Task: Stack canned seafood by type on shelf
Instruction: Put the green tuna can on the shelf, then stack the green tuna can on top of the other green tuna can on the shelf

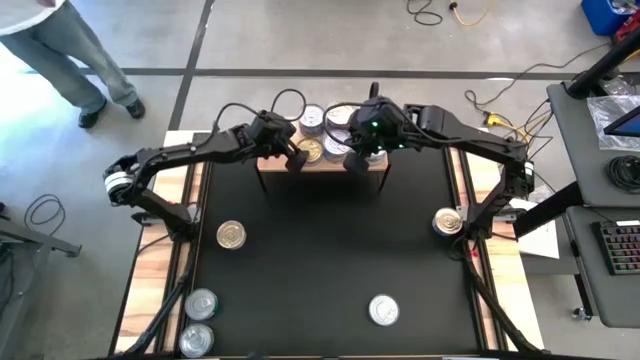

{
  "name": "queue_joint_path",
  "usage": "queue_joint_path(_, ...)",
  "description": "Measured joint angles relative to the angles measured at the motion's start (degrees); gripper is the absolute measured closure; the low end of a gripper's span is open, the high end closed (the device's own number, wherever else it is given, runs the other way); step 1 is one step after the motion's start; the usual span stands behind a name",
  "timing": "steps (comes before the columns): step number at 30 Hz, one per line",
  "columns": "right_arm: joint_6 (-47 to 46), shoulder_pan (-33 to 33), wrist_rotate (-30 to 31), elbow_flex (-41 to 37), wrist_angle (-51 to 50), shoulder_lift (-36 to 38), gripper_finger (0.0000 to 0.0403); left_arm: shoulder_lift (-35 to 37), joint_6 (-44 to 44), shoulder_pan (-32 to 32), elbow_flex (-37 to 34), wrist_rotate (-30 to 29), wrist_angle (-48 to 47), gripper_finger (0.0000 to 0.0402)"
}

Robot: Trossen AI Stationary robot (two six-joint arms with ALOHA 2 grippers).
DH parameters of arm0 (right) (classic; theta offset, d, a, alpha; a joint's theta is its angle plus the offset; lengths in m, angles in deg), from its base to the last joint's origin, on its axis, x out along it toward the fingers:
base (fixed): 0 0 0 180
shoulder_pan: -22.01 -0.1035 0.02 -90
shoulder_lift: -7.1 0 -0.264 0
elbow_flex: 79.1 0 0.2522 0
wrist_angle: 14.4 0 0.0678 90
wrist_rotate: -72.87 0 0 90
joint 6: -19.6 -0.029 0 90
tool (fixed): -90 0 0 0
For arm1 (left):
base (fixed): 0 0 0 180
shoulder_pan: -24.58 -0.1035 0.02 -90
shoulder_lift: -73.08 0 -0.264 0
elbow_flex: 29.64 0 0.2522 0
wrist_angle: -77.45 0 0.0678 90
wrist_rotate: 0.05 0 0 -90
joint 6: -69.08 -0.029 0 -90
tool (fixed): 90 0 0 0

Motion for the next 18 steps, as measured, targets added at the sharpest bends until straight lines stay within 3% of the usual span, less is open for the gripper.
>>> queue_joint_path(3, 0.47, -0.38, 0.72, 0.0, 0.0, 0.02, 0.0394, 0.26, 1.61, 0.56, -0.04, 0.06, -0.39, 0.0024)
queue_joint_path(7, 0.74, -2.2, 8.01, -0.12, 0.23, -0.06, 0.0394, 0.96, 1.85, 0.66, -0.13, -0.67, -0.67, 0.0024)
queue_joint_path(14, -1.31, -7.46, 12.31, -2.89, 0.55, -1.07, 0.0393, 2.98, 2.43, 0.58, -0.15, -13.25, -1.15, 0.0024)
queue_joint_path(18, -1.12, -11.6, 24.12, -3.53, 0.55, -1.07, 0.0391, 7.34, 2.85, 0.89, 0.79, -11.86, -4.86, 0.0024)
